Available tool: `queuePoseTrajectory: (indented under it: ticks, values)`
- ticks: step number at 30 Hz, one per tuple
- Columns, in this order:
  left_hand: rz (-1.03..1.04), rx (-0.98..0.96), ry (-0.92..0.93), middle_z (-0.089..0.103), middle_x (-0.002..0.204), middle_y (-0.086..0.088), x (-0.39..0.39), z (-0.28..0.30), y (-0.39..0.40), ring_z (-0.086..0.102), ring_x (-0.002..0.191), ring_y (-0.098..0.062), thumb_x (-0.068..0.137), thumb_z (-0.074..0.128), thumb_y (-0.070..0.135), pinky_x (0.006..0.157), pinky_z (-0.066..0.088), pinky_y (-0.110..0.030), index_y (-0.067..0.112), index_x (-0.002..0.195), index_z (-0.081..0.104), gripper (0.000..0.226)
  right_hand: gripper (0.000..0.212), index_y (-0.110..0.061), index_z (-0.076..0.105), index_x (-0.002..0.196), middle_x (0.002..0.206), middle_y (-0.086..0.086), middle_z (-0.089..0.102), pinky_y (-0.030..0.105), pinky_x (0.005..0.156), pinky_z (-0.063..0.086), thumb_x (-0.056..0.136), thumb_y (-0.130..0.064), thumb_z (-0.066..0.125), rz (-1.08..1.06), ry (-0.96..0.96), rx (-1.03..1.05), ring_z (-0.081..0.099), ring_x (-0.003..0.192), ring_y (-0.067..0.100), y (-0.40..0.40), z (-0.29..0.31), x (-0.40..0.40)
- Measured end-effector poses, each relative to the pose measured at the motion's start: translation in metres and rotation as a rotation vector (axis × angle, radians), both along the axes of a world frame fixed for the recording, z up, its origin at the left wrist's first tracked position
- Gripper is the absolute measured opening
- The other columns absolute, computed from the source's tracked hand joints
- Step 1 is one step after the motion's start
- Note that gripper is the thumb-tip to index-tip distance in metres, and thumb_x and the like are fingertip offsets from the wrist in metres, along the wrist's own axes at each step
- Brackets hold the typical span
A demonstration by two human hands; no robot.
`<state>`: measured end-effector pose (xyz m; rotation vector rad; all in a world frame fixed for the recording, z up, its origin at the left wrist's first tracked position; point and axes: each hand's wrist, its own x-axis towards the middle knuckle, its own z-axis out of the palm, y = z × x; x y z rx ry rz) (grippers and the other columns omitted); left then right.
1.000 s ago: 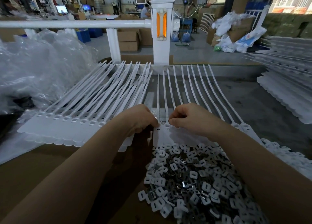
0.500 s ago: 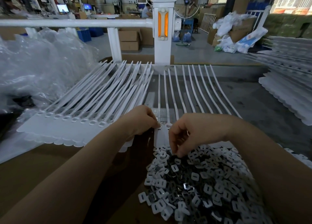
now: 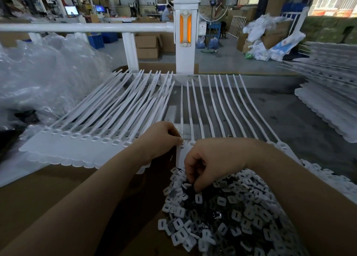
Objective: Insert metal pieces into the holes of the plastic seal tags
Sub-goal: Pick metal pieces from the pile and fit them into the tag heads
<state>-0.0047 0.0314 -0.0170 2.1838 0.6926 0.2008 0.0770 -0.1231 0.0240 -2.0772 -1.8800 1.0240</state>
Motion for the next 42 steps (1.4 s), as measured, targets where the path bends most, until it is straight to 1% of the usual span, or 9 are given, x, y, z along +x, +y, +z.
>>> queuePoseTrajectory:
  ticks: [8,11,14,20,24,27,32,37,42]
  values:
    - [0.017,-0.178,-0.069,0.064,0.071,0.004,-0.002,-0.001,0.004,0.057,0.054,-0.003,0.089,0.069,0.026,0.050,0.043,-0.021,0.018,0.088,0.067,0.008,0.007,-0.031,0.067,0.083,0.073,-0.020,0.066,0.012,0.064,0.045,0.087,-0.027,0.071,-0.114,0.080,0.109,0.061,0.069,-0.005,-0.004,0.002,0.010]
    - [-0.024,-0.213,-0.084,0.066,0.074,0.004,-0.005,0.001,0.004,0.061,0.066,-0.008,0.087,0.071,0.028,0.058,0.043,-0.025,0.020,0.087,0.069,0.008,0.003,-0.026,0.072,0.087,0.076,-0.017,0.069,0.014,0.064,0.047,0.089,-0.025,0.070,-0.168,0.124,0.099,0.063,0.070,-0.002,-0.009,0.004,0.019]
    - [-0.063,-0.235,-0.085,0.067,0.074,0.006,-0.006,0.002,0.003,0.061,0.068,-0.007,0.087,0.071,0.029,0.057,0.042,-0.021,0.021,0.086,0.070,0.008,0.011,-0.020,0.075,0.095,0.088,-0.003,0.074,0.024,0.074,0.056,0.090,-0.025,0.068,-0.170,0.142,0.061,0.069,0.083,0.013,-0.010,0.004,0.023]
    - [-0.184,-0.320,-0.152,0.063,0.060,0.010,-0.012,0.006,0.001,0.049,0.047,-0.002,0.087,0.070,0.016,0.043,0.035,-0.014,0.016,0.085,0.070,0.002,0.009,-0.025,0.074,0.082,0.080,-0.001,0.073,0.043,0.079,0.054,0.088,-0.027,0.068,-0.387,0.104,0.221,0.066,0.077,0.021,-0.006,-0.003,0.027]
    - [-0.290,-0.313,-0.199,0.072,0.080,0.001,-0.015,0.007,0.002,0.061,0.065,-0.006,0.082,0.073,0.008,0.052,0.044,-0.018,0.017,0.090,0.070,0.013,0.013,-0.024,0.073,0.076,0.065,-0.008,0.067,0.020,0.058,0.045,0.087,-0.028,0.068,-0.556,0.127,0.298,0.055,0.057,-0.001,-0.005,-0.006,0.031]
    - [-0.364,-0.272,-0.279,0.075,0.094,-0.003,-0.015,0.006,0.000,0.067,0.076,-0.009,0.081,0.073,0.000,0.059,0.050,-0.019,0.017,0.094,0.069,0.021,0.014,-0.022,0.073,0.074,0.061,-0.009,0.065,0.009,0.044,0.038,0.086,-0.026,0.068,-0.629,0.164,0.324,0.052,0.050,-0.004,-0.004,-0.007,0.032]
    - [-0.378,-0.183,-0.384,0.076,0.094,-0.001,-0.012,0.002,-0.005,0.071,0.085,-0.022,0.079,0.078,0.005,0.066,0.055,-0.025,0.019,0.091,0.071,0.019,0.016,-0.019,0.073,0.071,0.061,-0.006,0.065,0.009,0.044,0.037,0.085,-0.025,0.068,-0.661,0.222,0.312,0.051,0.050,0.000,-0.003,-0.008,0.032]
    - [-0.333,-0.052,-0.434,0.076,0.083,0.005,-0.012,0.003,-0.006,0.068,0.070,-0.007,0.082,0.076,0.011,0.061,0.049,-0.013,0.020,0.088,0.076,0.011,0.014,-0.019,0.073,0.076,0.067,-0.003,0.067,0.013,0.048,0.040,0.087,-0.024,0.066,-0.639,0.258,0.319,0.052,0.054,0.003,-0.003,-0.009,0.032]
    - [-0.276,-0.018,-0.415,0.075,0.083,0.005,-0.010,0.003,-0.007,0.067,0.068,-0.006,0.091,0.067,0.017,0.056,0.049,-0.014,0.018,0.090,0.074,0.006,0.017,-0.016,0.073,0.082,0.067,-0.003,0.067,0.015,0.052,0.041,0.091,-0.026,0.063,-0.642,0.305,0.362,0.054,0.057,0.003,-0.003,-0.009,0.034]
